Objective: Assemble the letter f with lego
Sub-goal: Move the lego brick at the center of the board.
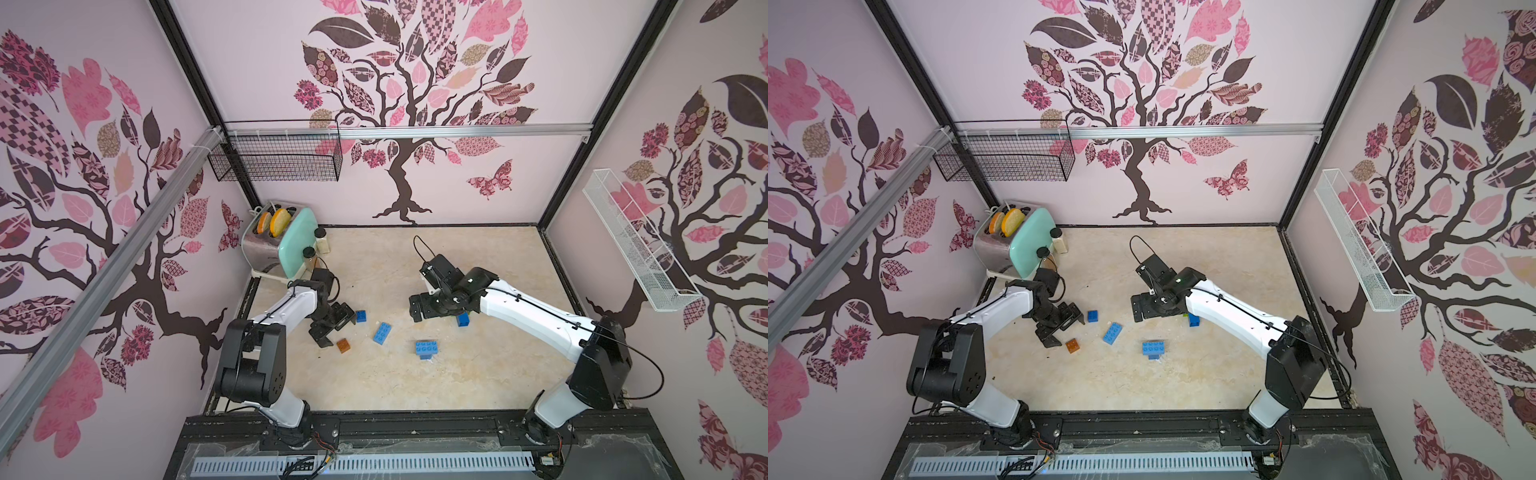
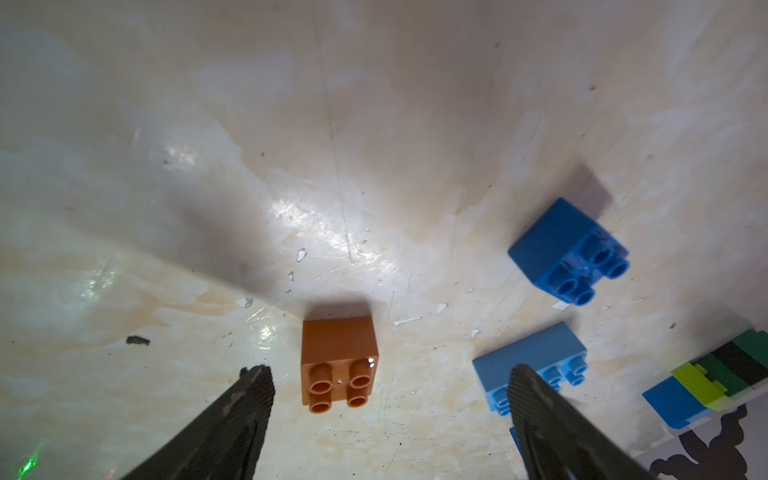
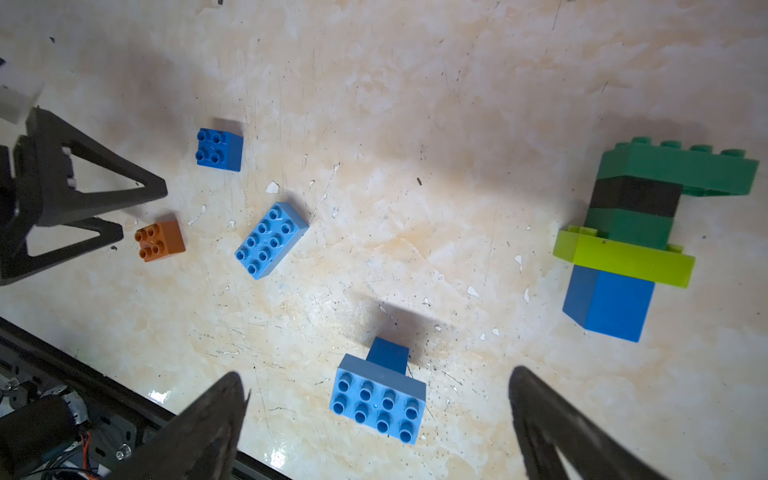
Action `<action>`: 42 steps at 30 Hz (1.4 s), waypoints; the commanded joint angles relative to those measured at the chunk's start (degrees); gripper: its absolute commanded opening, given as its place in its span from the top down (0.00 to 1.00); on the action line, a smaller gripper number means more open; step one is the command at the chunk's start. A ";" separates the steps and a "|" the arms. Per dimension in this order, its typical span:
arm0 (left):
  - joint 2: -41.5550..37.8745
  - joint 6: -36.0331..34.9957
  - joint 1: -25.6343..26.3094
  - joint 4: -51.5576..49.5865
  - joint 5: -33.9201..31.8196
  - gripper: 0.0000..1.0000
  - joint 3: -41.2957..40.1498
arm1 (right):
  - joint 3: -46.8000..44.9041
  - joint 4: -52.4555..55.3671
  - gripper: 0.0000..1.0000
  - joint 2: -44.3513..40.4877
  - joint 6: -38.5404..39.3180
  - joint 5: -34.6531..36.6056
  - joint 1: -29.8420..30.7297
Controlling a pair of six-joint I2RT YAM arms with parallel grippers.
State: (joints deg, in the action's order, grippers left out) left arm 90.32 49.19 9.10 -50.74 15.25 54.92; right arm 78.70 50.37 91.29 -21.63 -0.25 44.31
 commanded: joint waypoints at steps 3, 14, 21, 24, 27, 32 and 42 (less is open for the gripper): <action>-2.19 4.60 1.88 3.97 1.80 0.08 -2.38 | 0.49 -1.11 0.01 0.37 0.63 -1.72 -0.70; 5.36 7.59 7.20 14.49 1.28 0.08 -1.44 | -1.14 -1.24 0.01 -0.62 1.98 -3.70 -2.41; 12.14 6.94 12.25 15.24 0.76 0.09 5.74 | -1.91 -1.30 0.00 -0.62 2.38 -3.81 -3.61; 14.97 7.16 13.92 15.43 0.82 0.09 8.69 | -1.88 -1.10 0.00 -0.32 2.29 -3.79 -4.30; 17.40 7.45 15.59 15.98 1.39 0.09 11.70 | -1.86 -0.78 0.00 -0.14 2.08 -3.77 -5.63; 21.84 7.48 18.42 16.24 2.31 0.09 18.09 | -1.74 -0.60 0.00 0.36 1.68 -4.85 -7.82; 27.33 7.19 22.11 14.84 4.79 0.10 28.50 | -0.21 0.08 0.00 1.82 1.02 -4.94 -9.86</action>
State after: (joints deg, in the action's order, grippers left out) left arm 116.92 56.97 31.35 -34.79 19.64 82.46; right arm 76.14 49.89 92.23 -20.51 -4.97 34.70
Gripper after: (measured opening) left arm 0.904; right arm 0.995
